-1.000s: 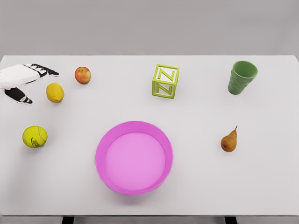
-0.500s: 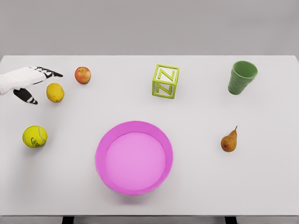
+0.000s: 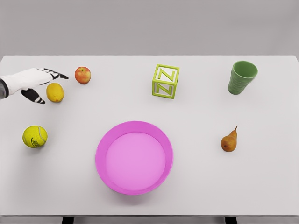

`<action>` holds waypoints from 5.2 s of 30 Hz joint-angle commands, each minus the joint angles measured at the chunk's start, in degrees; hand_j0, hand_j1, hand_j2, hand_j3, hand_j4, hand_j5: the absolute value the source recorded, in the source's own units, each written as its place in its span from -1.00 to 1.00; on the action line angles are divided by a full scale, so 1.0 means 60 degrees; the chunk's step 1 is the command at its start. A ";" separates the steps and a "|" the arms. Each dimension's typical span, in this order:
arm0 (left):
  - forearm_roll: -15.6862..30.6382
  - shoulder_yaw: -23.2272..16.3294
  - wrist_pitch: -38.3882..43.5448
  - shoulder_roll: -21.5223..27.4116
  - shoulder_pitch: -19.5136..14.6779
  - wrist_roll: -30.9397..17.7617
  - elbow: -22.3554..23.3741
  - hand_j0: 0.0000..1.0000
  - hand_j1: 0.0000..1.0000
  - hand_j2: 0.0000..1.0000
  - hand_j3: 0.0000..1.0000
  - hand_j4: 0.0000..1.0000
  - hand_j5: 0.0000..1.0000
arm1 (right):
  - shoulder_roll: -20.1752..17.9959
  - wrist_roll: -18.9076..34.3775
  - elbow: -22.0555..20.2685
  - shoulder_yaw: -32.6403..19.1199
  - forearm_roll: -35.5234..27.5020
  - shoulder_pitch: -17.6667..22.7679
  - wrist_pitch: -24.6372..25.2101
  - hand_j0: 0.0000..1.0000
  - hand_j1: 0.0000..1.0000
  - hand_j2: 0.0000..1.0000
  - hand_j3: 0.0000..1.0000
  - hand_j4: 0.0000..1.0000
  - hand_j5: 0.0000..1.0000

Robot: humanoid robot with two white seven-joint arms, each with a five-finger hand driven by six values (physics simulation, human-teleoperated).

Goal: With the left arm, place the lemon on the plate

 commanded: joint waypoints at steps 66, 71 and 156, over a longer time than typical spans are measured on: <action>0.1275 0.0275 0.0023 0.0489 0.0835 0.0083 -0.2303 0.06 0.06 0.06 0.06 0.06 0.06 | 0.0001 0.0002 0.0005 0.0001 0.0002 0.0000 0.0000 1.00 1.00 1.00 1.00 1.00 1.00; 0.1509 0.0290 0.0023 0.0503 0.1069 0.0083 -0.2801 0.06 0.06 0.06 0.06 0.06 0.06 | 0.0001 0.0002 -0.0009 0.0001 0.0002 0.0000 0.0000 1.00 1.00 1.00 1.00 1.00 1.00; 0.2388 0.1257 0.0023 -0.1342 0.5098 0.0127 -0.8309 0.17 0.17 0.17 0.17 0.17 0.17 | 0.0001 0.0002 0.0005 0.0001 -0.0013 0.0000 0.0000 1.00 1.00 1.00 1.00 1.00 1.00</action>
